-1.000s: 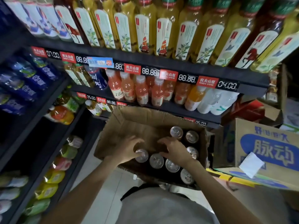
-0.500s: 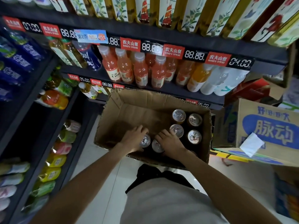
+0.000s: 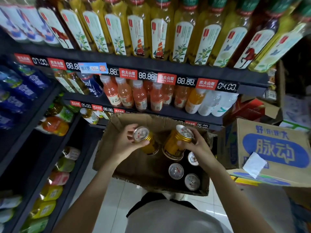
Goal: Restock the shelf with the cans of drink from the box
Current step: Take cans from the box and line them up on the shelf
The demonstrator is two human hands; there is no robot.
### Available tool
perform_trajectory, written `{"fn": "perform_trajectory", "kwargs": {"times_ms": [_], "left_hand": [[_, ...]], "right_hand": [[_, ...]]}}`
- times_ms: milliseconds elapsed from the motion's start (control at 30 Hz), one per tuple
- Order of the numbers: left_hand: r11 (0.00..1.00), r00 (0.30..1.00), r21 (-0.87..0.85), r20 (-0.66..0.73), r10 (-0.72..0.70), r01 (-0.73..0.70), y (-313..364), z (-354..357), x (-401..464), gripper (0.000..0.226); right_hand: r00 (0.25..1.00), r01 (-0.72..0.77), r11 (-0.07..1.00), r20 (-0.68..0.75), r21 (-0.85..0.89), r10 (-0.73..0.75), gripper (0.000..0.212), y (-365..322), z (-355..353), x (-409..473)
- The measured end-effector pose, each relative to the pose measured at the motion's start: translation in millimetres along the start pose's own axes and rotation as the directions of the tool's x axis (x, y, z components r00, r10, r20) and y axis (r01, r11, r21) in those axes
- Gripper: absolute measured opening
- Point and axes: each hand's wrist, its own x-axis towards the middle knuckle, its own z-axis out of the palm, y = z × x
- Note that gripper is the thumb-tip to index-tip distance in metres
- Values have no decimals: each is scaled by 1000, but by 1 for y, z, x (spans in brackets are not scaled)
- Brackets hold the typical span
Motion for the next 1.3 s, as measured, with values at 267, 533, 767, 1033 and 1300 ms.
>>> {"fn": "perform_trajectory", "kwargs": {"times_ms": [267,533,767,1033,1300], "left_hand": [[945,971,-226,-22,239,-238,108,15,1,72],[837,852,-186,-5,523,-515,235,25,5,56],[688,691,-74,-15,723,-722,333,36,3,48],[498,492,13,-129,861,-867,418,47,5,48],[471,424,127,-278,862,-873,454,23,46,59]], "right_hand": [[979,180,983,-107,35,-175,71,-69,-20,-10],[873,459,873,-103,-165,-478,30,-184,-51,-33],[773,575,772,-131,-270,-621,14,-280,-76,-43],[616,704,654,-221,-276,-756,34,-361,-81,-58],[464,756,568,-347,-325,-815,68,-420,-51,-14]]}}
